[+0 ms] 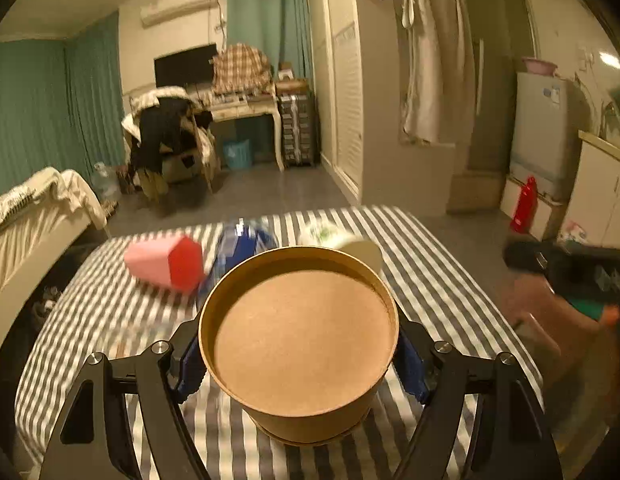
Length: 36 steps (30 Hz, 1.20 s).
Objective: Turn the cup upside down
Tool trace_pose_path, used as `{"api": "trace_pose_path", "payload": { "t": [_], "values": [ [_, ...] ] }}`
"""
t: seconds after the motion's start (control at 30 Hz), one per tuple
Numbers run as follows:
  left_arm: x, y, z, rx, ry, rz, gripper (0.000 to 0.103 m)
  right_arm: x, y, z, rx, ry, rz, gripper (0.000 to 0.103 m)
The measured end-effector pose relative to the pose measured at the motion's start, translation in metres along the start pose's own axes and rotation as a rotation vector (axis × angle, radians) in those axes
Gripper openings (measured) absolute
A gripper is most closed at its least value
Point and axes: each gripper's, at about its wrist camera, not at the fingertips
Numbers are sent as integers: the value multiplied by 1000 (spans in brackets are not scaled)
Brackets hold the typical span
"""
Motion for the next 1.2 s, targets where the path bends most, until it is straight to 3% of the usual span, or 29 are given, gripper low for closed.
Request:
{"api": "trace_pose_path", "payload": {
  "t": [0.13,0.27,0.5,0.67,0.73,0.9,1.1,1.2],
  "values": [
    [-1,-3,23,6,-5,-4,78,-1,0,0,1,-3,-5,103],
    [-2,6,43,-37,4,-19,78,-2,0,2,-2,-1,-7,103],
    [2,8,48,-32,9,8,78,-4,1,5,-9,5,-15,103],
    [-3,6,53,-70,61,-12,87,-8,1,4,0,10,-28,103],
    [-6,4,47,-46,72,-21,93,-8,1,1,19,13,-36,103],
    [-9,-12,25,18,69,-20,93,-9,0,-16,104,13,-52,103],
    [-24,-31,-24,126,82,-44,93,-6,-1,-39,204,-58,-51,103],
    [-29,-37,-50,171,55,-39,93,-7,1,-48,239,-90,-55,103]
  ]
}}
Point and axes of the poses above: each gripper's, at about its wrist camera, not at the fingertips, and z roughly the way its jaws point, x to its right, y to its underside, and after that the axes turned 6 degrees about y, right-handed
